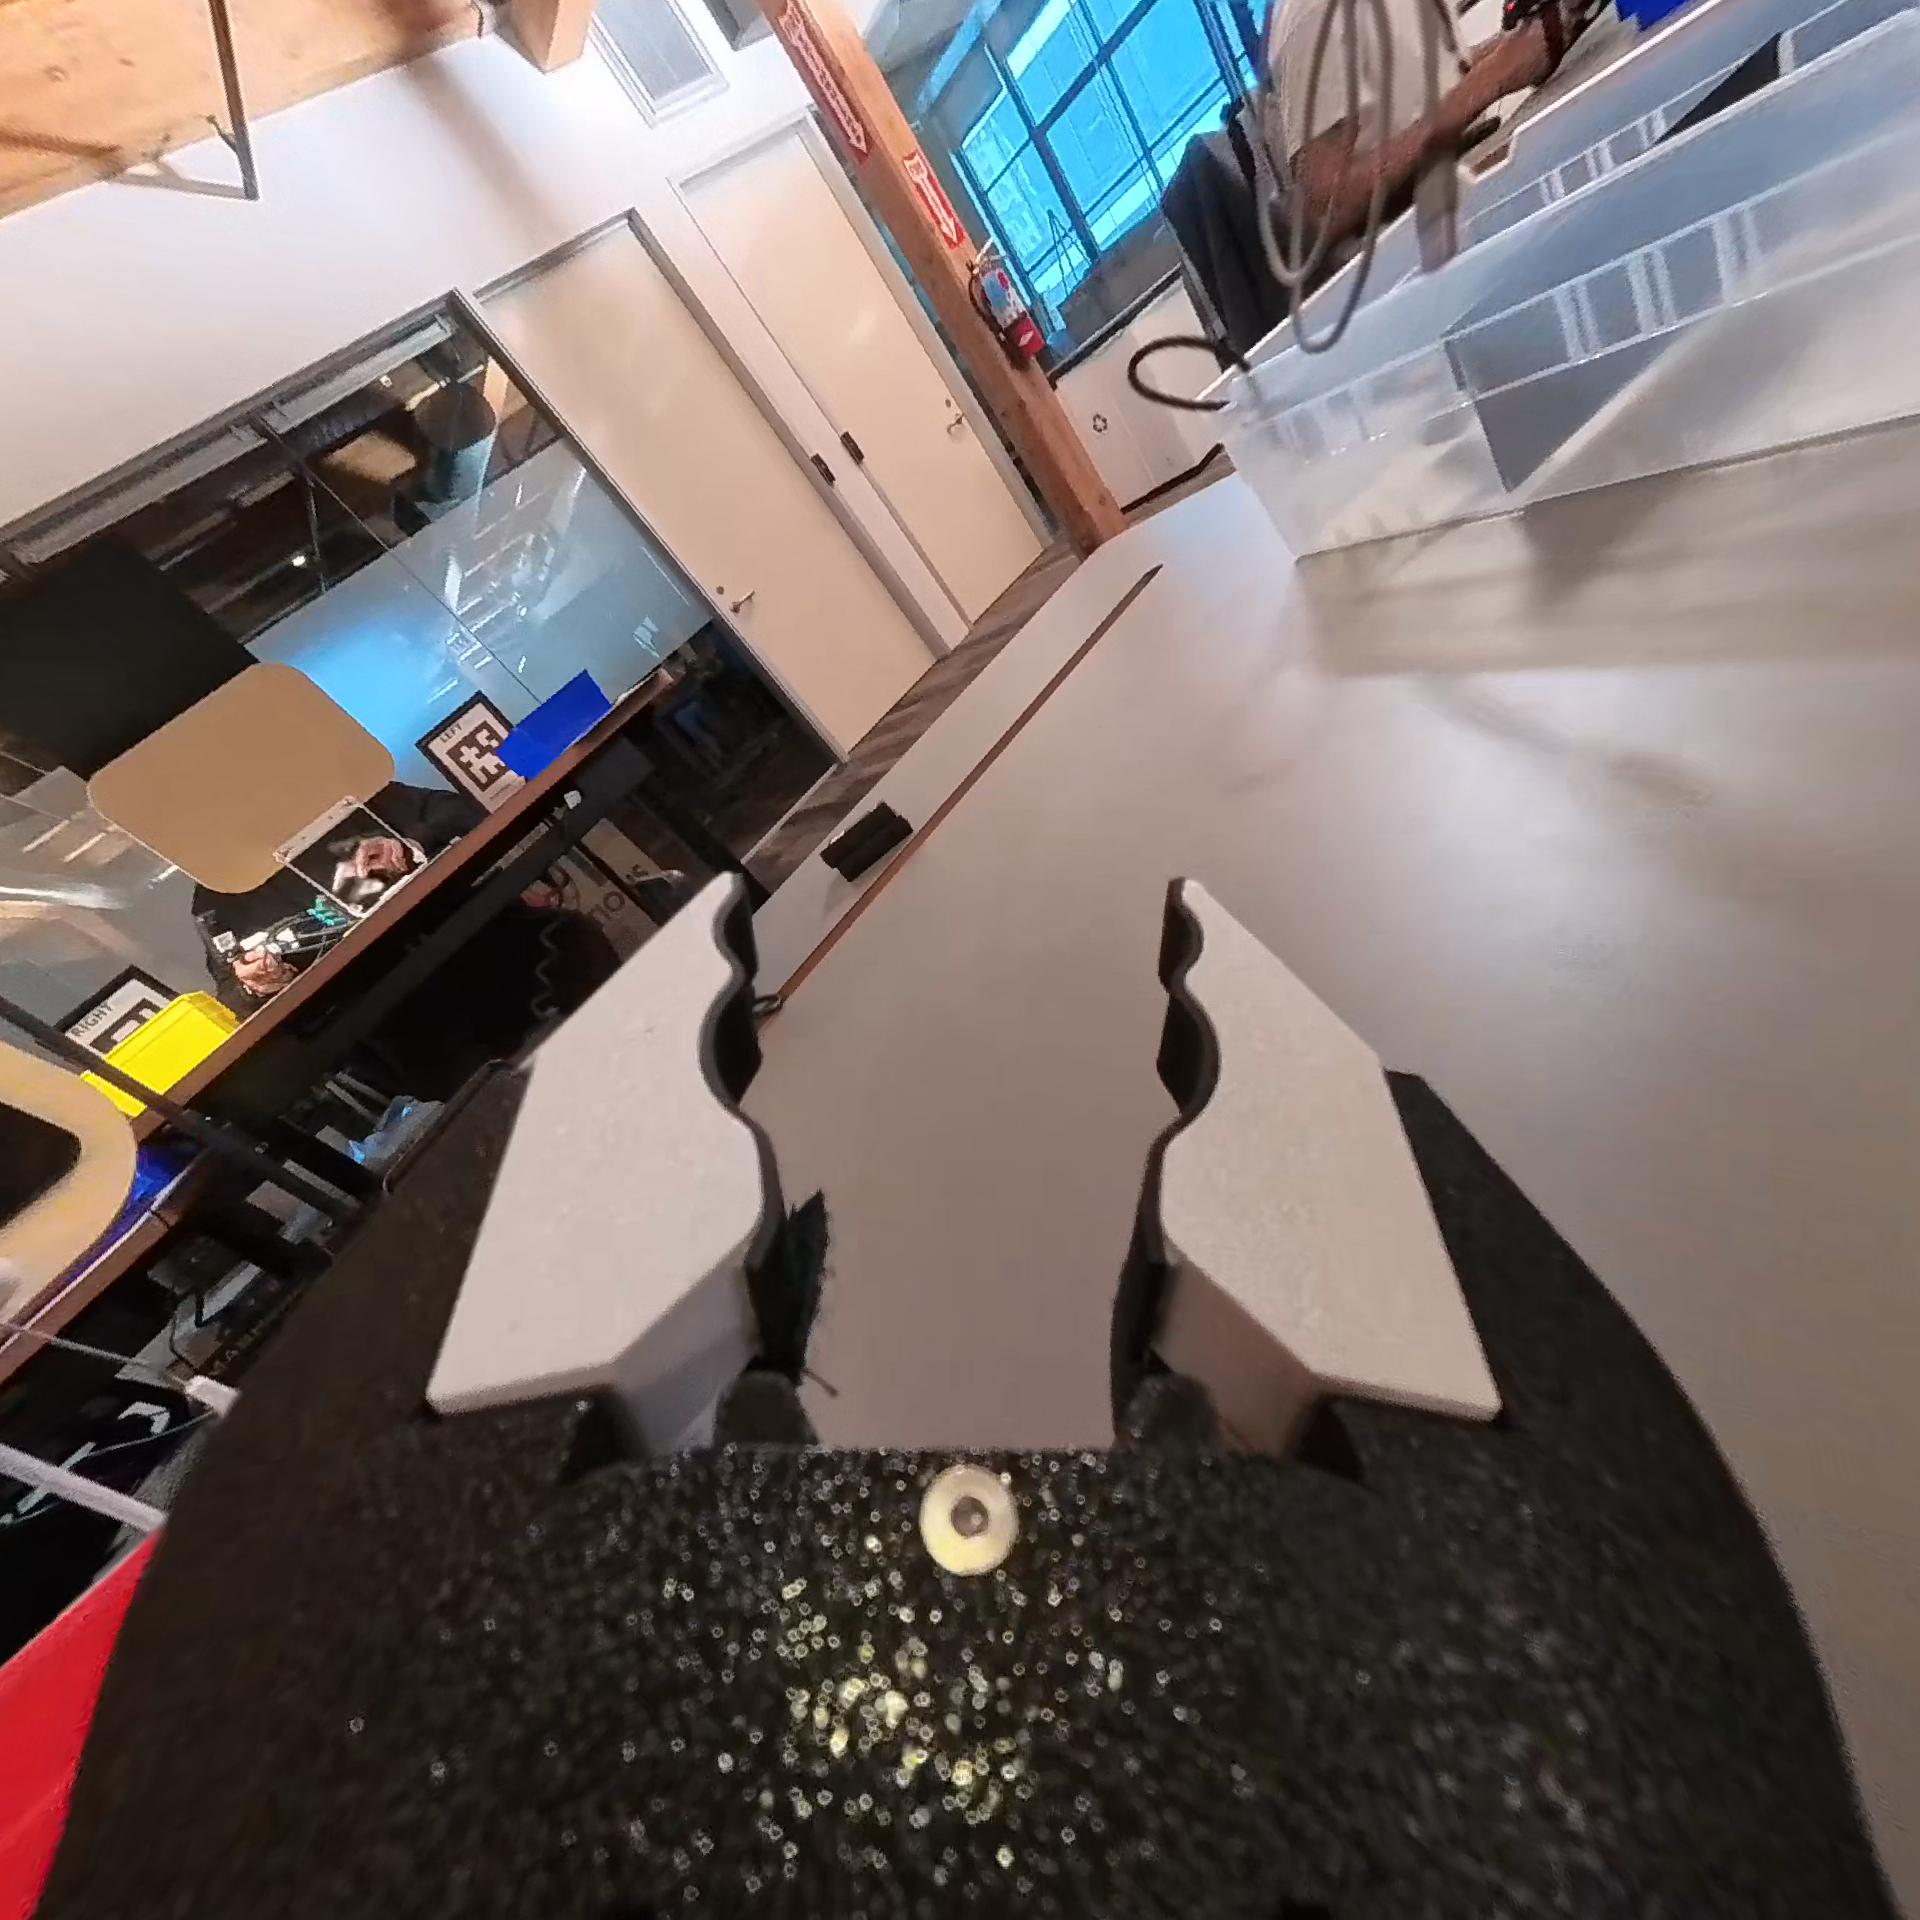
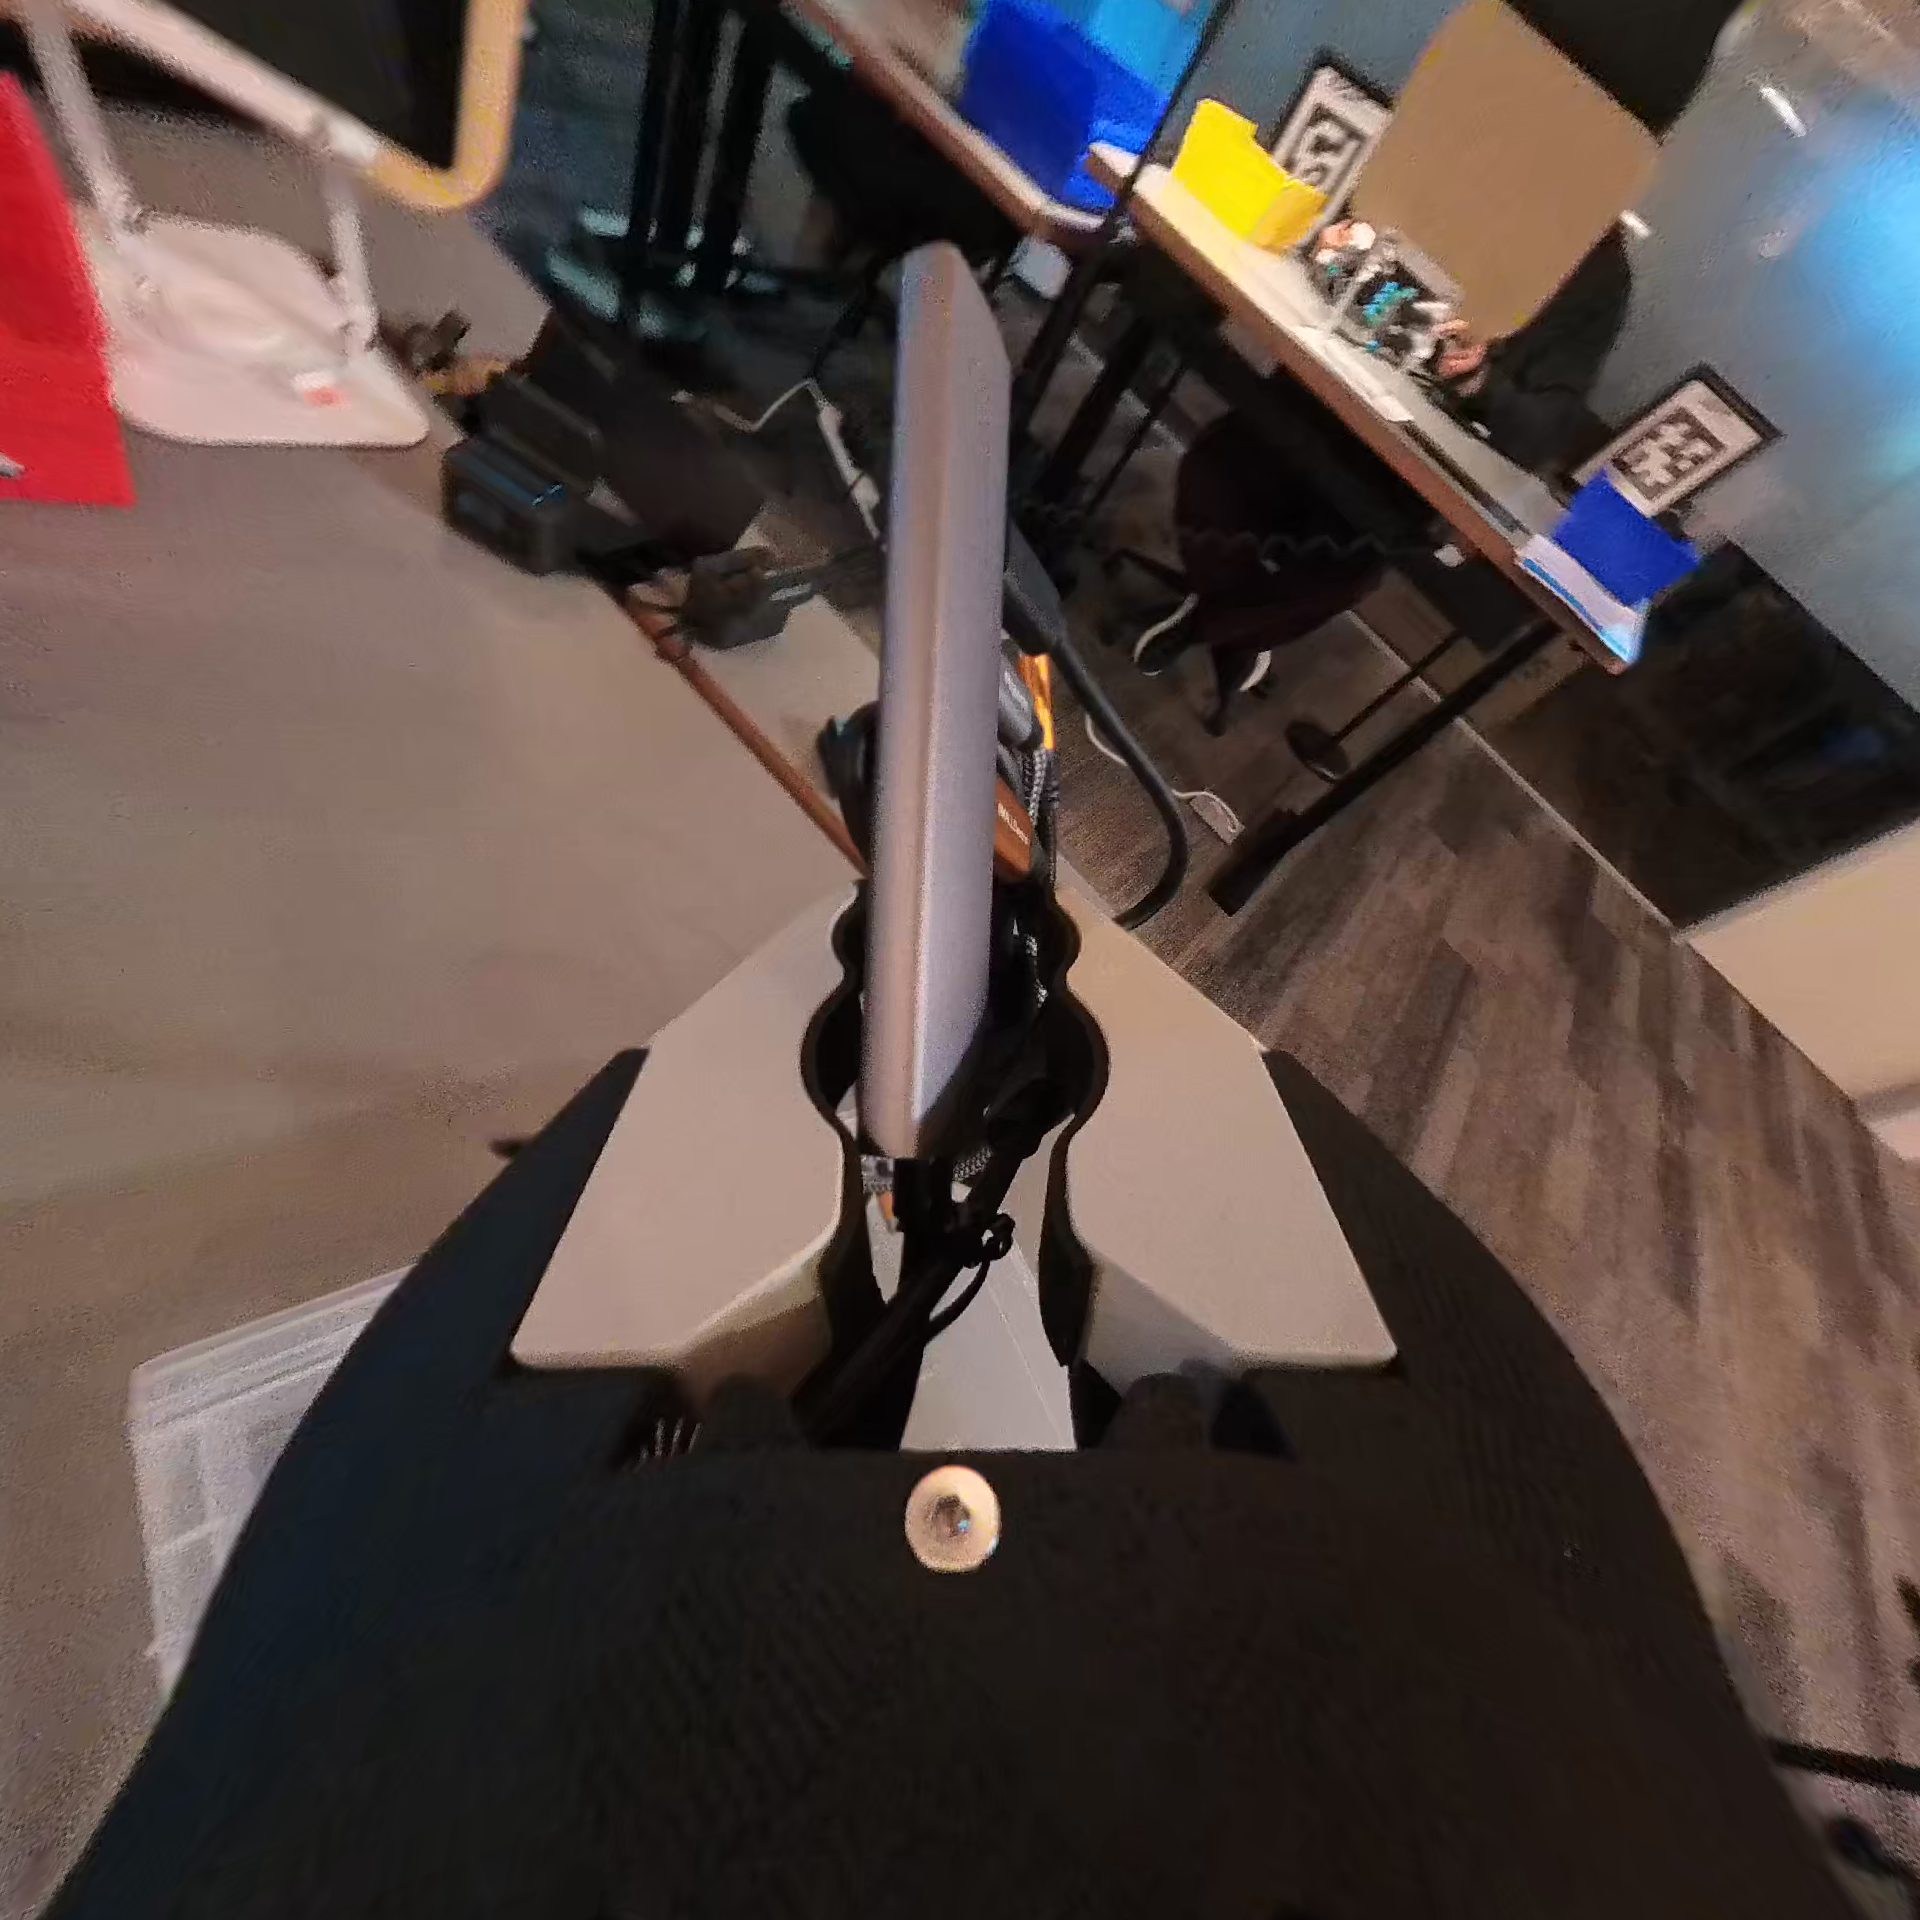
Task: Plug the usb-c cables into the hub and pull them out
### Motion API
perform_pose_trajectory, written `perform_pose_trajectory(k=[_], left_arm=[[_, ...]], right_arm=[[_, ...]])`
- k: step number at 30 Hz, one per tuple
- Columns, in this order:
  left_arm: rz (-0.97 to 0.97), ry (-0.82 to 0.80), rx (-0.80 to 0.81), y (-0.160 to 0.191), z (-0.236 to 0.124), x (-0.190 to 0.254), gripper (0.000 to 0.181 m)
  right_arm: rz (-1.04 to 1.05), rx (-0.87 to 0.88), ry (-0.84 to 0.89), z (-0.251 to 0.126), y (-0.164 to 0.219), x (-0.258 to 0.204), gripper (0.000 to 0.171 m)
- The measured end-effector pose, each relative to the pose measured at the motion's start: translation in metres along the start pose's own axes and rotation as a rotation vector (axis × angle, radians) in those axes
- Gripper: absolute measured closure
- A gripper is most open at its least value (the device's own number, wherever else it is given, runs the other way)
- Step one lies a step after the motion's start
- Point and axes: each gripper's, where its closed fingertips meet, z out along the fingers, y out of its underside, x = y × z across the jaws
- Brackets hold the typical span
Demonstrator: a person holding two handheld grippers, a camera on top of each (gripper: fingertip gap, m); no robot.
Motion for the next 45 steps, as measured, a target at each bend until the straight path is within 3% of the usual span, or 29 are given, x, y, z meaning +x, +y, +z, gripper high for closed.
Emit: perform_pose_trajectory(k=[5, 12, 19, 20, 22, 23, 24, 25, 32, 35, 38, 40, 45], left_arm=[[0.006, 0.005, -0.024, 0.006, 0.002, 0.0, 0.106], [0.065, 0.039, -0.047, 0.009, 0.006, 0.011, 0.11], [0.087, 0.052, -0.06, 0.011, 0.006, 0.014, 0.111], [0.073, 0.053, -0.066, 0.013, 0.006, 0.013, 0.11], [0.026, 0.071, -0.089, 0.017, 0.006, 0.013, 0.115], [-0.006, 0.069, -0.094, 0.018, 0.006, 0.011, 0.115], [-0.033, 0.071, -0.094, 0.018, 0.006, 0.01, 0.115], [-0.053, 0.076, -0.092, 0.018, 0.006, 0.01, 0.115], [-0.074, 0.079, -0.092, 0.016, 0.008, 0.013, 0.097], [-0.047, 0.067, -0.099, 0.012, 0.007, 0.014, 0.089], [-0.138, 0.042, -0.143, -0.002, 0.004, 0.009, 0.066], [-0.195, -0.065, -0.242, -0.012, -0.007, -0.01, 0.059], [-0.281, -0.325, -0.515, -0.014, -0.086, -0.049, 0.056]], right_arm=[[0.106, -0.092, 0.05, 0.012, 0.081, 0.027, 0.142], [-0.103, -0.713, -0.08, 0.023, 0.238, -0.005, 0.141], [-0.182, -1.056, -0.284, 0.045, 0.276, -0.039, 0.135], [-0.163, -1.089, -0.29, 0.045, 0.277, -0.04, 0.124], [-0.114, -1.136, -0.239, 0.043, 0.272, -0.032, 0.075], [-0.095, -1.158, -0.191, 0.039, 0.267, -0.023, 0.061], [-0.086, -1.167, -0.159, 0.033, 0.26, -0.016, 0.047], [-0.084, -1.153, -0.135, 0.027, 0.251, -0.01, 0.045], [0.055, -0.779, 0.078, -0.031, 0.169, 0.012, 0.049], [0.191, -0.574, 0.241, -0.062, 0.158, 0.006, 0.058], [0.394, -0.456, 0.312, -0.084, 0.184, -0.026, 0.06], [0.484, -0.464, 0.38, -0.095, 0.218, -0.047, 0.062], [0.599, -0.555, 0.481, -0.112, 0.287, -0.086, 0.076]])
